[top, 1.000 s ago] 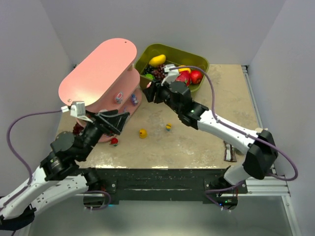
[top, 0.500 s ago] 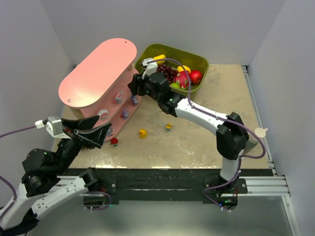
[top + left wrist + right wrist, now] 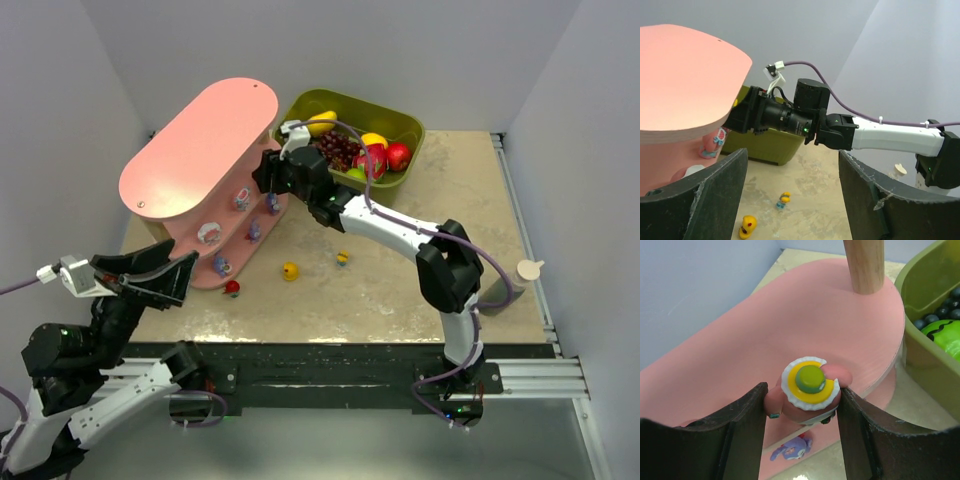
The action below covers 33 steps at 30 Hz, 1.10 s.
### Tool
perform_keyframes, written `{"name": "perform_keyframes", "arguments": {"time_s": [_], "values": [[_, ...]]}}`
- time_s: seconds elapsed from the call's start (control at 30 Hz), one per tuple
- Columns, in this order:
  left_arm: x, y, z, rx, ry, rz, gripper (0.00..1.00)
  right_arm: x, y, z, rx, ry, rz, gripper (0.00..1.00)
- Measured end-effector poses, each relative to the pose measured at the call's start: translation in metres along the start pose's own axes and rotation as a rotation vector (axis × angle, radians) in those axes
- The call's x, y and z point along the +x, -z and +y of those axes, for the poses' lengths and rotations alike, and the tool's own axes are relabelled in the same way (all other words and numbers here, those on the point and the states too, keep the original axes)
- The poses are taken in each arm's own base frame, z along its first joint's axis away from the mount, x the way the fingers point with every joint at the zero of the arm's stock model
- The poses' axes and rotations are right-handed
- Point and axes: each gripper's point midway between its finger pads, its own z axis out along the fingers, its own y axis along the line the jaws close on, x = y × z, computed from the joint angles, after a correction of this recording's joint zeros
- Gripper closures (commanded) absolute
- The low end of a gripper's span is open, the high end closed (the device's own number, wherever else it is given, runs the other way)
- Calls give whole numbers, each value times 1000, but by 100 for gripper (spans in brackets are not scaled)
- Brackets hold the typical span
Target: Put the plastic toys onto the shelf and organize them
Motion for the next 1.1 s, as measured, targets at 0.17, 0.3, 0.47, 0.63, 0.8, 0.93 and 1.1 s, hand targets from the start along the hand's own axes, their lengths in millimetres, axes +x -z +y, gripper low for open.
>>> {"name": "perform_keyframes", "arguments": {"time_s": [0.17, 0.3, 0.47, 0.63, 0.8, 0.93, 1.1], "values": [[-7, 7, 12, -46, 19, -39, 23, -2, 0, 0, 7, -23, -3, 73], [-10, 11, 19, -78, 33, -57, 23, -6, -3, -1, 23, -35, -16, 70], [-10, 12, 24, -106, 38, -60, 22, -4, -12, -4, 41, -36, -19, 67], [-11, 13, 27, -122, 40, -68, 22, -5, -16, -5, 48, -24, -27, 61], [-11, 14, 29, -131, 40, -70, 22, -5, -15, -6, 52, 6, -28, 51], [-11, 14, 30, -135, 39, -71, 22, -5, -15, -8, 56, 34, -29, 48], [-12, 14, 31, -140, 41, -75, 22, -5, -15, -9, 62, 65, -30, 40]]}}
